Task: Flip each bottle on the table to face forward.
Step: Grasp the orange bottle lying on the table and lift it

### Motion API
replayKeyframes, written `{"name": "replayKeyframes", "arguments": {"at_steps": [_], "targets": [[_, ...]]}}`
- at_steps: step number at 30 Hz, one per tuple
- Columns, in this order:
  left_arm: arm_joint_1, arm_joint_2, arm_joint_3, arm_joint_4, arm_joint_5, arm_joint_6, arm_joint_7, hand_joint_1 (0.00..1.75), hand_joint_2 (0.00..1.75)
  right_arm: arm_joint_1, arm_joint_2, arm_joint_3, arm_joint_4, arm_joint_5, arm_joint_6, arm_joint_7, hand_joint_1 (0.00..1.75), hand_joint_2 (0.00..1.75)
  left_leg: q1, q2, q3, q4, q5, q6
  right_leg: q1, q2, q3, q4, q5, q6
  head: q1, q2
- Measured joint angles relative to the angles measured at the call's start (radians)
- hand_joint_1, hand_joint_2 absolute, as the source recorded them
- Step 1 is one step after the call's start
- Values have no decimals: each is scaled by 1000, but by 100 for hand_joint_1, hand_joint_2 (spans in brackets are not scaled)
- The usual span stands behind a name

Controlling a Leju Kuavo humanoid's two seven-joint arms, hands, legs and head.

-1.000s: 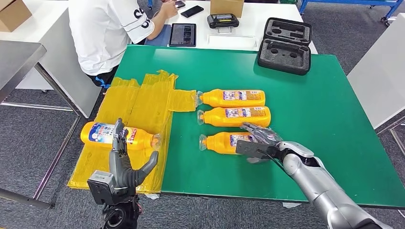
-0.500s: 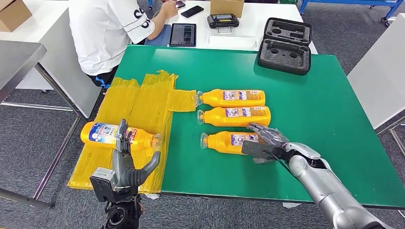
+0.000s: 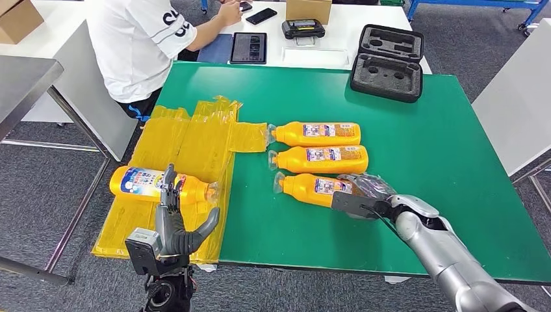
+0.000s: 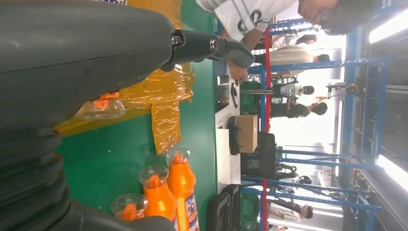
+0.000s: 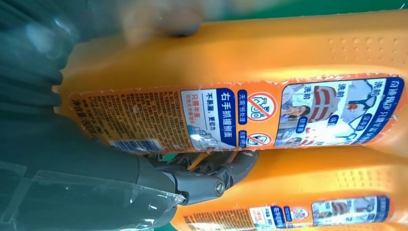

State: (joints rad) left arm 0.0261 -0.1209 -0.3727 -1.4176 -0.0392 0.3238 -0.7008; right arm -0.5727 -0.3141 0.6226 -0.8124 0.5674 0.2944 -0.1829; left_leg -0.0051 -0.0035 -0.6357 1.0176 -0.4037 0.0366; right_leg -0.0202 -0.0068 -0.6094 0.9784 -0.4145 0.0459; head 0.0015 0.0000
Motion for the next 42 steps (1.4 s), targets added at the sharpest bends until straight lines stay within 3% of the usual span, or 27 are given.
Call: {"name": "replayKeyframes", "arguments": {"at_steps": [6, 18, 20, 23, 26, 28, 34, 42], "targets": [[-1, -1, 1, 0, 7, -6, 0, 0, 175, -3, -3, 0, 1, -2, 14, 0, 174, 175, 0, 0, 0, 0, 0, 0, 0, 0, 0, 0, 0, 0, 0, 0], [-13, -13, 6, 18, 17, -16, 0, 0, 175, -14, -2, 0, 22, -13, 17, -30, 175, 175, 0, 0, 1, 0, 0, 0, 0, 0, 1, 0, 0, 0, 0, 0], [-13, -14, 8, 19, 17, -19, 0, 0, 175, -6, 1, -6, 19, -32, -10, -63, 175, 175, 0, 0, 1, 0, 0, 0, 0, 0, 1, 0, 0, 0, 0, 0], [-12, -14, 10, 19, 17, -23, 0, 0, 175, 40, 9, -28, -21, -87, -58, -191, 175, 175, 0, 0, 0, 0, 0, 0, 0, 0, 1, 0, 0, 0, 0, 0], [-11, -14, 13, 18, 18, -24, 0, 0, 175, 109, 40, -68, -105, -144, -111, -327, 175, 175, 0, 0, -1, 0, 0, 0, 1, 0, 0, 0, 0, 0, 0, 0], [-9, -14, 16, 13, 20, -23, 0, 0, 175, 153, 78, -102, -165, -168, -148, -361, 175, 175, 1, 0, -1, 0, -1, -1, 2, 0, 0, 0, 0, 0, 0, 0], [1, -14, 34, -5, 18, -30, 0, 0, 175, 245, 189, -207, -290, -225, -185, -368, 175, 175, 3, -1, -1, 0, -1, -1, 3, 0, -1, 0, -1, -1, 0, 0], [-3, -16, 59, -9, 37, -54, 0, 0, 175, 334, 259, -311, -364, -222, -180, -377, 175, 175, 2, 0, -2, 0, -1, -1, 2, 0, -1, 0, -1, -1, 0, 0]]}}
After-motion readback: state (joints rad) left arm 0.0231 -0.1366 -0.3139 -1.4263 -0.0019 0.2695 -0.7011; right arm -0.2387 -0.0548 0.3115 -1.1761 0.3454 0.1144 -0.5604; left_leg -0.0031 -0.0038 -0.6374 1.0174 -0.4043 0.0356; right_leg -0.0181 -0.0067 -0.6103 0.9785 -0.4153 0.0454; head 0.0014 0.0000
